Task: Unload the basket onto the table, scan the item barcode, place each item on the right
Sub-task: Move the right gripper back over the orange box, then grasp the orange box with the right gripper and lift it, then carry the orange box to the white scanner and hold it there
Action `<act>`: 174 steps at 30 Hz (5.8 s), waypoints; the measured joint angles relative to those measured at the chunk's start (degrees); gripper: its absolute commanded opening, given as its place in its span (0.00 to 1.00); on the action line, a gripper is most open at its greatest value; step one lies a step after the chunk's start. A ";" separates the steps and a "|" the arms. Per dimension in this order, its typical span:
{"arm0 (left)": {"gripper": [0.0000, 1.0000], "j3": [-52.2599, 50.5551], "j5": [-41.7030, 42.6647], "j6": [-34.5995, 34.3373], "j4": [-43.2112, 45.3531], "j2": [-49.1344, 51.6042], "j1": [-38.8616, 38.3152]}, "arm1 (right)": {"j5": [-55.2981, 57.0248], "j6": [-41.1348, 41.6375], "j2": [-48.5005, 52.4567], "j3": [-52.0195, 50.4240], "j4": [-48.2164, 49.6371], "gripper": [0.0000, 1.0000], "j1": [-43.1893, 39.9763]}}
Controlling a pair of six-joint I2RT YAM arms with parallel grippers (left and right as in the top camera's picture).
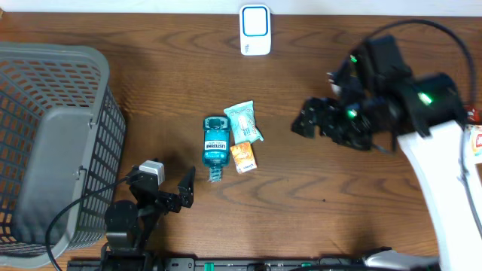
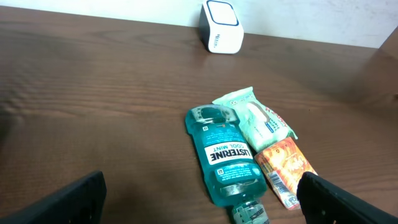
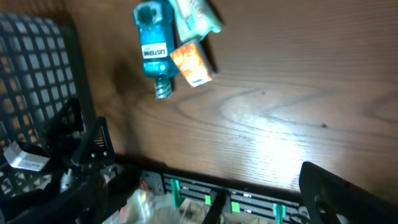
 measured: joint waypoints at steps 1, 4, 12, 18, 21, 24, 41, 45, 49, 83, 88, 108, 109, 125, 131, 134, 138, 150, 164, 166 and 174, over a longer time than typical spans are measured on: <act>0.98 0.00 0.00 0.00 0.00 0.00 0.00 | 1.55 1.29 -2.43 -0.02 -0.50 0.99 0.00; 0.98 0.00 0.00 0.00 0.00 0.00 0.00 | 5.53 5.14 -8.98 -0.04 -0.79 0.99 0.83; 0.98 0.00 0.00 0.00 0.00 0.00 0.00 | 12.20 19.54 -17.59 -9.94 7.10 0.99 6.84; 0.98 0.00 0.00 0.00 -0.02 0.00 0.00 | 11.87 30.84 -14.34 -26.21 24.02 0.94 10.34; 0.98 0.00 0.00 0.00 0.00 0.00 0.00 | 10.32 37.20 -11.76 -35.65 37.53 0.85 12.63; 0.98 0.00 -0.02 0.00 0.00 0.02 0.00 | 8.52 41.86 -8.87 -42.07 47.80 0.85 14.25; 0.98 0.00 0.00 0.00 0.00 0.00 0.00 | 1.92 52.28 9.35 -48.11 63.30 0.67 16.17; 0.98 0.00 0.02 0.00 0.00 0.00 0.00 | 0.92 52.74 10.80 -48.13 63.63 0.67 16.35; 0.98 0.00 0.02 0.00 0.00 0.00 0.00 | 0.74 52.81 11.54 -48.13 64.26 0.70 16.35; 0.98 0.00 0.00 0.00 -0.02 0.00 0.00 | 5.42 58.55 17.14 -47.67 69.83 0.05 20.90; 0.98 0.00 0.00 0.00 -0.02 0.00 0.00 | 5.09 56.37 17.18 -47.21 69.42 0.01 20.72; 0.98 0.00 0.02 0.00 -0.02 0.00 0.00 | -39.12 30.56 11.13 -48.17 56.87 0.01 5.64; 0.98 0.00 0.02 0.00 0.00 0.00 0.00 | -41.79 29.18 11.13 -48.17 56.19 0.01 5.57; 0.98 0.00 0.02 0.00 -0.02 0.00 0.00 | -56.37 12.66 11.13 -48.33 36.79 0.01 5.53; 0.98 0.00 0.02 0.00 -0.02 0.00 0.00 | -56.70 9.81 11.13 -48.37 33.70 0.01 5.53; 0.98 0.00 0.02 0.00 -0.02 0.00 0.00 | -56.70 8.50 11.13 -48.37 34.07 0.01 5.53; 0.98 0.00 0.02 0.00 -0.02 0.00 0.00 | -52.15 5.86 11.10 -48.52 42.07 0.01 5.14; 0.98 0.00 0.02 0.00 -0.02 0.02 0.00 | -33.24 4.26 11.10 -48.70 79.10 0.01 2.14; 0.98 0.00 0.02 0.00 -0.02 0.04 0.00 | 16.61 5.57 13.79 -46.49 108.04 0.01 3.45; 0.98 0.00 0.02 0.00 -0.02 0.04 0.00 | 20.96 3.17 16.85 -42.88 108.59 0.01 3.48; 0.98 0.00 0.02 0.00 -0.02 0.04 0.00 | 27.61 -6.16 34.23 -17.92 100.96 0.01 3.48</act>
